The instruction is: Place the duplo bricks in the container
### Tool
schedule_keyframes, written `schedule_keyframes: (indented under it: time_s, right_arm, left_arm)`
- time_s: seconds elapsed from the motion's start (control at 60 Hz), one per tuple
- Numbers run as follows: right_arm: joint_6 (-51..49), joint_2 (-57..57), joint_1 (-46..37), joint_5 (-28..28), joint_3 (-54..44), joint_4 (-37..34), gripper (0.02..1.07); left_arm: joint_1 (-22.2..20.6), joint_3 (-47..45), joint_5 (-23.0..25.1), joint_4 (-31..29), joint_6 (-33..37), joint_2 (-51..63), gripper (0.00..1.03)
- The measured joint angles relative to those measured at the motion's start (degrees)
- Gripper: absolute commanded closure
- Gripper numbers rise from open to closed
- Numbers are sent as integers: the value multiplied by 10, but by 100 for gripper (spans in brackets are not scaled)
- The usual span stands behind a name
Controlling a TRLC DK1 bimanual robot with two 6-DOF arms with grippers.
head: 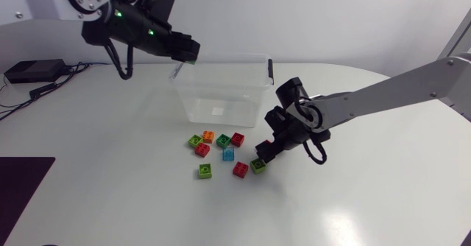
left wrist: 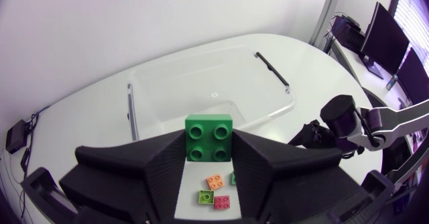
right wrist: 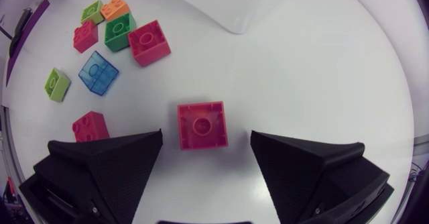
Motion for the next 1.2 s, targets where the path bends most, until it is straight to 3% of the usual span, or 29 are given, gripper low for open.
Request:
schedule_keyframes:
  time_s: [0.1,0.167,0.267,0.433,0.567,0.85,1.033,1.2]
  right_arm:
    - [-2,11,0,0,10,2,44]
    - [-4,12,0,0,10,5,63]
    - [-4,12,0,0,10,14,74]
    - [-5,-5,0,12,-13,27,77]
    - [-6,-60,0,19,-35,5,77]
    - [-4,-207,5,28,21,-93,77]
    - [9,-219,21,33,116,-116,77]
    - [21,-187,23,37,201,-115,77]
  left_arm:
    - [1,10,0,20,0,46,67]
    - [3,19,2,25,0,79,67]
    - [8,39,3,33,0,123,63]
    - [15,74,3,36,-3,166,24]
    - [19,78,1,36,-5,171,12]
    - [22,55,2,30,-9,103,12]
    - [14,5,9,2,-6,-19,12]
    - [-1,-92,19,-9,27,-95,15]
